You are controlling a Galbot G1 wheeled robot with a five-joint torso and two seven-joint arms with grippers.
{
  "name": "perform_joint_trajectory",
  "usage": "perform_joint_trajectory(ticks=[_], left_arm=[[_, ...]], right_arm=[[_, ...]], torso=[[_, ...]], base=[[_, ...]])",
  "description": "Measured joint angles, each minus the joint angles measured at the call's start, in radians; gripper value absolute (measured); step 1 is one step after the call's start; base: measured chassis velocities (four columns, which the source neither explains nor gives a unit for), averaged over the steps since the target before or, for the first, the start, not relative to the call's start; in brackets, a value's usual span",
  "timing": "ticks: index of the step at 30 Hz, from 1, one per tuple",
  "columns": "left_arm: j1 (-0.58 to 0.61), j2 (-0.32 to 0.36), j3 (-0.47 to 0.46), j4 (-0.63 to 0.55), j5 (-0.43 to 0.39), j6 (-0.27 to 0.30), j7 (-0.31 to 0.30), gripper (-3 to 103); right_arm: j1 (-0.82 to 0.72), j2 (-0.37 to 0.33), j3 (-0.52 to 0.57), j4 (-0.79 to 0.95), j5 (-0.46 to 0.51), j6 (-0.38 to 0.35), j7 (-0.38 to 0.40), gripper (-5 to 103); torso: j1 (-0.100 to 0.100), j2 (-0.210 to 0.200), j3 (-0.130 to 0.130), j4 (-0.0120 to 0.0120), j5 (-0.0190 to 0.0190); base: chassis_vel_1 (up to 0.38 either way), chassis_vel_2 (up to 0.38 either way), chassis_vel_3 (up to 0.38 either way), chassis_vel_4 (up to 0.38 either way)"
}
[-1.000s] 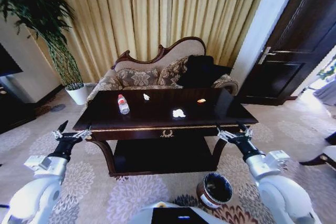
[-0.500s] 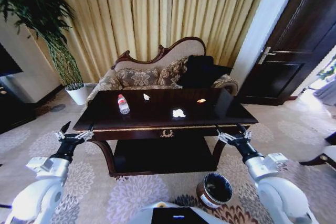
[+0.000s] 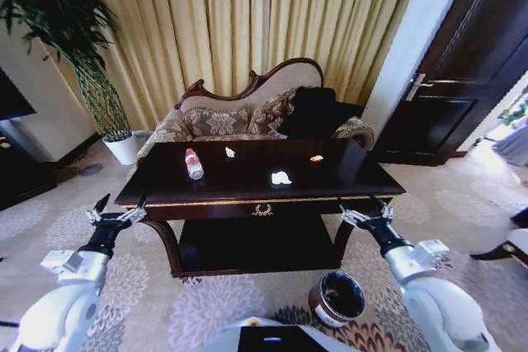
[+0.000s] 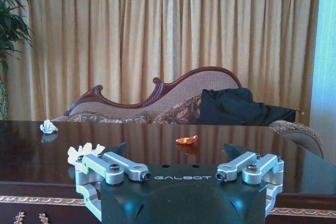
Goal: Move to the front of the table and place the trash on the table into the trash bin.
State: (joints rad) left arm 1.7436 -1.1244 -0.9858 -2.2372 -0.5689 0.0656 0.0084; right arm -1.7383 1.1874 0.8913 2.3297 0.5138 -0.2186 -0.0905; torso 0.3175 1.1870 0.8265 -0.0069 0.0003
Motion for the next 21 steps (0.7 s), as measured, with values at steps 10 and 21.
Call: perform_joint_trajectory(ticks=[10,21], left_arm=[[-0.001,-0.002,0.004,-0.006,0.006,0.008,-0.002,100],[-0.005,0.002,-0.003,-0.013,0.0,0.018,-0.013,100]], right_arm=[[0.002,-0.008,0.002,0.005,0.011,-0.004,0.013,100],[0.006,-0.01,0.006,0.006,0.014,-0.005,0.019,100]], torso=[[0.0,0.0,0.0,0.0,0.0],[0.0,0.0,0.0,0.0,0.0]], base=[[0.0,0.0,0.0,0.0],[0.0,0.0,0.0,0.0]])
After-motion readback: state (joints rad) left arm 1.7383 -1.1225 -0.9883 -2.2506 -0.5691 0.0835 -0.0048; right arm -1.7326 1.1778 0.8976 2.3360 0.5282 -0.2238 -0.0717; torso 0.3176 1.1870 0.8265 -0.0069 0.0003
